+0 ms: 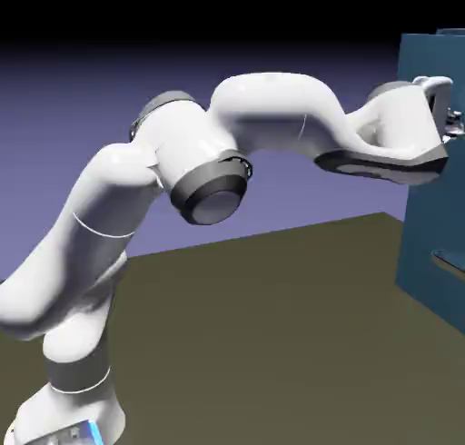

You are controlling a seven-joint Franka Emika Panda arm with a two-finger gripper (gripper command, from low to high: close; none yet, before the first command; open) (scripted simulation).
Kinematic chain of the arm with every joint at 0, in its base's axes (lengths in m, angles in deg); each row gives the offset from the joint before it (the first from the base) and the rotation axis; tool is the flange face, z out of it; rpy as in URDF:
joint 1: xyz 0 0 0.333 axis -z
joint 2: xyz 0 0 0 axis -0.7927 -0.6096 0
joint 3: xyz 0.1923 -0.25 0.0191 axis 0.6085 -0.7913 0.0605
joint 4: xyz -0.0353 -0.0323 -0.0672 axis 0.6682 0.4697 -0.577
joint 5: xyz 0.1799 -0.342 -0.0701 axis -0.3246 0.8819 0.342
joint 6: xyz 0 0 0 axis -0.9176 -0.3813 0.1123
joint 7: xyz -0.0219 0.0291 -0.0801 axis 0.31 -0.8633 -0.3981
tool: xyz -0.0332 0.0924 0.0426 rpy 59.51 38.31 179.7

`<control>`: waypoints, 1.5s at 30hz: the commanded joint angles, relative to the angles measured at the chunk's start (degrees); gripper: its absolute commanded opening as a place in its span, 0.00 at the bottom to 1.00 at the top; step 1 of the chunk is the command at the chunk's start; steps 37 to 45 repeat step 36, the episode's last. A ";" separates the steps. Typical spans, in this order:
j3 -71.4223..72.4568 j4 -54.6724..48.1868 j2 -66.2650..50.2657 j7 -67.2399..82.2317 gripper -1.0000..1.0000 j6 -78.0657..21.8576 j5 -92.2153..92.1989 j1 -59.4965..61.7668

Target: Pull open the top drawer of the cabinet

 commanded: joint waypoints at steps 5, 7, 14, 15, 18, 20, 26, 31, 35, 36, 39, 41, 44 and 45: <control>8.16 8.66 -4.81 -6.51 0.00 -1.73 3.71 10.40; 11.59 11.46 -6.35 -8.68 0.00 -2.21 4.85 14.55; 24.54 19.28 -8.91 -12.44 0.00 -3.56 6.80 29.09; 26.49 20.28 -8.91 -12.44 0.00 -3.75 6.80 31.16; 32.31 23.22 -8.85 -12.71 0.00 -4.25 6.92 37.39; 36.20 25.18 -8.61 -12.73 0.00 -4.56 6.90 41.54; 47.78 31.09 -7.27 -12.90 0.00 -5.24 6.84 54.00; 57.39 36.97 -4.18 -11.37 0.00 -5.75 5.82 64.38; 59.94 39.16 -2.37 -9.76 1.00 -5.98 4.87 67.13; 61.76 40.10 -1.97 -10.39 1.00 -5.81 5.11 69.20; 61.76 40.10 -1.97 -10.39 1.00 -5.81 5.11 69.20; 61.76 40.10 -1.97 -10.39 1.00 -5.81 5.11 69.20; 61.76 40.10 -1.97 -10.39 1.00 -5.81 5.11 69.20; 61.76 40.10 -1.97 -10.39 1.00 -5.81 5.11 69.20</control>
